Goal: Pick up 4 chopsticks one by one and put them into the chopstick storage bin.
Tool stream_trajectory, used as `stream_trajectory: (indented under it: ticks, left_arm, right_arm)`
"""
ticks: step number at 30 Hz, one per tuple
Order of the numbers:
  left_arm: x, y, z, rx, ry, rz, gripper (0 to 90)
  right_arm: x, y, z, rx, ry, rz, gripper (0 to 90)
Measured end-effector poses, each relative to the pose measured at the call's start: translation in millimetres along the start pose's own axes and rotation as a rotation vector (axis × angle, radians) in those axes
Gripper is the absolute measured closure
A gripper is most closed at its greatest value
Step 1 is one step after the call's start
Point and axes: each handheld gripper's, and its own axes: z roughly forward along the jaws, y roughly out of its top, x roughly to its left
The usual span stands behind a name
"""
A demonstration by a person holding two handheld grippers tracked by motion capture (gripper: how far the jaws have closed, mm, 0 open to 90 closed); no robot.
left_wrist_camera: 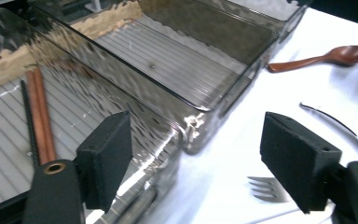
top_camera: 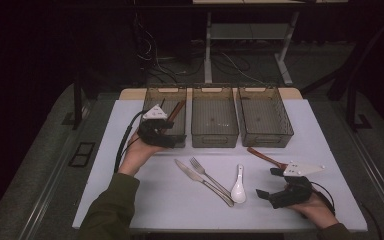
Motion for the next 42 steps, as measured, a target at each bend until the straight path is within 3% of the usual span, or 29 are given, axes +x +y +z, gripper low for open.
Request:
stream_trajectory:
  ticks: [7, 16, 24, 42]
  left_arm:
    - [-16.0, -17.7, -2.3, -0.023, -0.006, -0.010, 16.3]
    - [-32.5, -35.8, -12.8, -0.030, -0.009, 0.009, 14.7]
    - [-42.9, -51.3, -24.8, -0.034, -0.019, 0.020, 13.9]
    - [-59.2, -83.4, -34.0, -0.024, -0.027, 0.018, 7.6]
  right_arm:
    - [-0.1, 0.0, 0.4, 0.003, -0.002, 0.006, 2.9]
    - [0.6, -0.2, -1.6, -0.004, -0.005, 0.009, 2.9]
    - [0.9, -0.1, -3.2, -0.010, -0.009, 0.016, 2.9]
    - [1.3, -0.5, -2.5, -0.006, -0.012, 0.011, 2.9]
